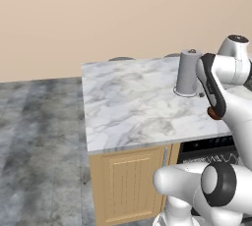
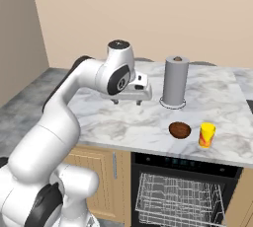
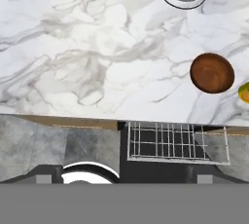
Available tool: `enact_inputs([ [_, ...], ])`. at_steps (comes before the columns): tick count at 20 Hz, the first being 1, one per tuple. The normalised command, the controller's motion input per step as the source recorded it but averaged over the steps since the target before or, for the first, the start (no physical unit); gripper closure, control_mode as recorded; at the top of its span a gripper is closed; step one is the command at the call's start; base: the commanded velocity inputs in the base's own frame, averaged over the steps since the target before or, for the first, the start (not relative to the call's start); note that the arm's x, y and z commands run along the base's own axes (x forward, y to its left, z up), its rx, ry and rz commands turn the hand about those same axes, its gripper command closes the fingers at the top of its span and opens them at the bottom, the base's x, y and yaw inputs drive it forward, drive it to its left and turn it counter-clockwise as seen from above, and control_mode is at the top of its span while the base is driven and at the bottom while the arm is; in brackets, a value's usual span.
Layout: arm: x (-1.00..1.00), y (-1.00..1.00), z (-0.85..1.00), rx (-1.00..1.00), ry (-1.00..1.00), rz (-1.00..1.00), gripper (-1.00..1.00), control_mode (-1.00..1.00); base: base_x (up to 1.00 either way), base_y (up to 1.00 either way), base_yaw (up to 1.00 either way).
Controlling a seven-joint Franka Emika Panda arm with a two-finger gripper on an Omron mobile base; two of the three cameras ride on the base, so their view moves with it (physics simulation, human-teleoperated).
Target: Pick up the cup and bowl from the counter, place them in the dishwasher, and close the dishwasher door.
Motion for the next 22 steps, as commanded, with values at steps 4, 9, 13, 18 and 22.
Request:
enact_inputs([
  [4, 0.0, -0.33, -0.16, -0.06, 0.0, 0.0, -1.0, -1.0, 0.0, 0.0, 0.0],
  [9, 0.0, -0.33, -0.13, -0.06, 0.0, 0.0, -1.0, -1.0, 0.0, 0.0, 0.0],
  [13, 0.0, -0.37, -0.09, -0.02, 0.0, 0.0, -1.0, -1.0, 0.0, 0.0, 0.0],
  [18, 0.0, -0.39, -0.09, -0.01, 0.0, 0.0, -1.0, -1.0, 0.0, 0.0, 0.0],
  [22, 0.0, -0.37, -0.12, -0.01, 0.0, 0.0, -1.0, -1.0, 0.0, 0.0, 0.0],
])
